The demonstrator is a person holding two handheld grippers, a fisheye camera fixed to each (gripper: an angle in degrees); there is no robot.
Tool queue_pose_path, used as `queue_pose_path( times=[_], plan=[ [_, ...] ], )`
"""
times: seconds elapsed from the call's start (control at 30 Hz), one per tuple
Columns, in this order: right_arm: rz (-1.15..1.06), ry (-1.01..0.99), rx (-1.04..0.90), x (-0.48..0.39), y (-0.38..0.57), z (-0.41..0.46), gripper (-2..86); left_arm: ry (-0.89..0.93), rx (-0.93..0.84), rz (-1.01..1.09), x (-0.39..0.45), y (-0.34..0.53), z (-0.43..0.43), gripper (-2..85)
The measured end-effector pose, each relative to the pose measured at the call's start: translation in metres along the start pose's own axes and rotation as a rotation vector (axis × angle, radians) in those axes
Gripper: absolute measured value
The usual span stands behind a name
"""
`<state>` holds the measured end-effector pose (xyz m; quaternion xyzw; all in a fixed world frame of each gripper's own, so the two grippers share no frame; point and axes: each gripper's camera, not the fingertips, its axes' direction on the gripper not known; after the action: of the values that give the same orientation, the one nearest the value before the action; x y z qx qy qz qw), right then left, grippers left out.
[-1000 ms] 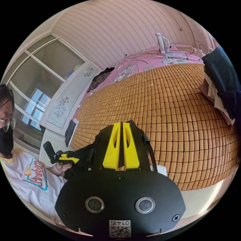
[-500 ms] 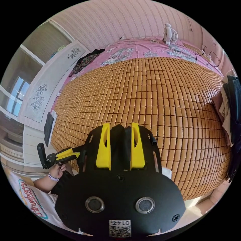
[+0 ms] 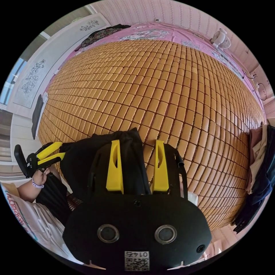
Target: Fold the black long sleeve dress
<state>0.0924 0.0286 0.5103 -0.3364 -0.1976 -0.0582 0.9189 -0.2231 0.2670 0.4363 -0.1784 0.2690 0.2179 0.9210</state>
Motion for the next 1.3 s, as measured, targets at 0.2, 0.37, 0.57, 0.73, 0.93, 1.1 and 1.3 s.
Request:
queue_pose_path(
  times=[0.2,0.37,0.57,0.73,0.93,1.1,1.3],
  plan=[
    [-0.024,-0.019,0.050,-0.015,0.007,0.001,12.1,-0.014,0.002,0.018,0.002,0.012,0.000,11.1],
    [-0.079,0.034,0.087,-0.026,0.015,0.003,8.4,-0.073,0.019,0.067,0.010,0.026,0.001,11.3],
    [-0.073,-0.010,0.132,-0.014,0.027,-0.003,4.7,-0.031,0.018,0.094,0.010,0.043,0.002,1.4],
    [-0.103,-0.092,0.241,-0.002,0.059,-0.026,1.9,-0.010,0.065,0.120,0.010,0.065,-0.017,-0.6],
    [-0.105,-0.296,0.397,0.009,0.108,-0.061,0.8,0.053,0.158,0.134,0.000,0.102,-0.076,-0.9],
    [-0.181,-0.411,0.459,-0.006,0.124,-0.074,0.5,-0.028,0.265,0.106,-0.012,0.139,-0.137,-0.8],
    [-0.386,-0.523,0.452,-0.073,0.078,-0.076,0.7,-0.231,0.415,-0.083,-0.046,0.199,-0.201,-0.9]
  ],
)
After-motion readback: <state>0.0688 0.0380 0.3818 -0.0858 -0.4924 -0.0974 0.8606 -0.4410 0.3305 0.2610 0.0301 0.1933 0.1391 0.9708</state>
